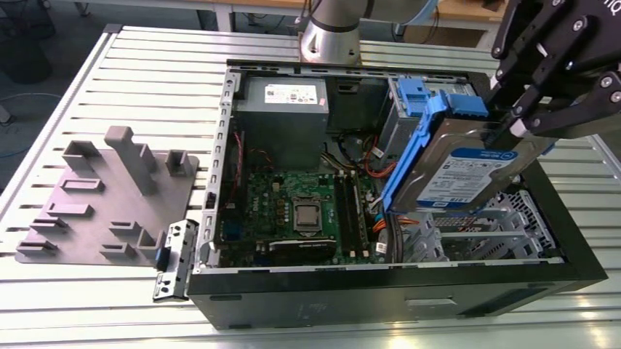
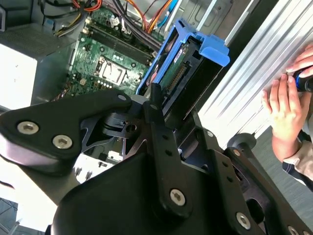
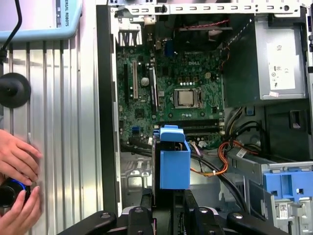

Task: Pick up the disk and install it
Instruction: 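Insert the disk into the insertion slot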

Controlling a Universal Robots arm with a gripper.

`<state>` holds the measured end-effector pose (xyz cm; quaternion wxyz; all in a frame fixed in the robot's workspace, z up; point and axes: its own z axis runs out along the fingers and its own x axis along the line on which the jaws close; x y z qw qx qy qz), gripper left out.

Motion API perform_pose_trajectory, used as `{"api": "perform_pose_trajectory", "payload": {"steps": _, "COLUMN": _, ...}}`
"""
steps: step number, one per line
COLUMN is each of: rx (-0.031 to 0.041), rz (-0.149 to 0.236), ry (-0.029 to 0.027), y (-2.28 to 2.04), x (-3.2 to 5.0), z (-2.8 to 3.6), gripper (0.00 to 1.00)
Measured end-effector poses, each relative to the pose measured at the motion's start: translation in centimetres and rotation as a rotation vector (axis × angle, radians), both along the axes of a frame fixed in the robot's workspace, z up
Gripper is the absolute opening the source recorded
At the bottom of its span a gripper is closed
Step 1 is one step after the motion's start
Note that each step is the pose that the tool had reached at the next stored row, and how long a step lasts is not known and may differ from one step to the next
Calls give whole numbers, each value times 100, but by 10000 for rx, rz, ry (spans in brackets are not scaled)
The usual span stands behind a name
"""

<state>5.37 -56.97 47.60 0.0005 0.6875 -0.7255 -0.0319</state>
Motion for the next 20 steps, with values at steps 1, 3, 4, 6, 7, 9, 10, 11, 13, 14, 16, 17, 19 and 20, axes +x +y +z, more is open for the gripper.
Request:
{"api": "perform_pose_trajectory", "payload": {"steps": 1, "rx": 0, "rz": 1, "ry": 3, "y": 0, "x": 22, "z": -3, "gripper": 35}}
{"api": "perform_pose_trajectory", "payload": {"steps": 3, "rx": 2, "rz": 1, "ry": 10, "y": 0, "x": 65, "z": -8, "gripper": 35}}
{"api": "perform_pose_trajectory", "payload": {"steps": 4, "rx": 2, "rz": 1, "ry": 13, "y": 0, "x": 88, "z": -10, "gripper": 35}}
{"api": "perform_pose_trajectory", "payload": {"steps": 6, "rx": 0, "rz": 1, "ry": 22, "y": 0, "x": 136, "z": -13, "gripper": 35}}
{"api": "perform_pose_trajectory", "payload": {"steps": 7, "rx": 1, "rz": 1, "ry": 26, "y": 0, "x": 159, "z": -16, "gripper": 35}}
{"api": "perform_pose_trajectory", "payload": {"steps": 9, "rx": 1, "rz": 1, "ry": 38, "y": 0, "x": 213, "z": -22, "gripper": 35}}
{"api": "perform_pose_trajectory", "payload": {"steps": 10, "rx": 1, "rz": 1, "ry": 45, "y": 0, "x": 239, "z": -25, "gripper": 35}}
{"api": "perform_pose_trajectory", "payload": {"steps": 11, "rx": 0, "rz": 1, "ry": 51, "y": 0, "x": 266, "z": -28, "gripper": 35}}
{"api": "perform_pose_trajectory", "payload": {"steps": 13, "rx": 1, "rz": 1, "ry": 63, "y": 0, "x": 318, "z": -35, "gripper": 35}}
{"api": "perform_pose_trajectory", "payload": {"steps": 14, "rx": 1, "rz": 1, "ry": 69, "y": 0, "x": 346, "z": -38, "gripper": 35}}
{"api": "perform_pose_trajectory", "payload": {"steps": 16, "rx": 1, "rz": 2, "ry": 81, "y": 0, "x": 398, "z": -46, "gripper": 35}}
{"api": "perform_pose_trajectory", "payload": {"steps": 17, "rx": 1, "rz": 2, "ry": 86, "y": 0, "x": 422, "z": -51, "gripper": 35}}
{"api": "perform_pose_trajectory", "payload": {"steps": 19, "rx": 1, "rz": 5, "ry": 94, "y": 0, "x": 471, "z": -61, "gripper": 35}}
{"api": "perform_pose_trajectory", "payload": {"steps": 20, "rx": 0, "rz": 7, "ry": 98, "y": 0, "x": 495, "z": -65, "gripper": 35}}
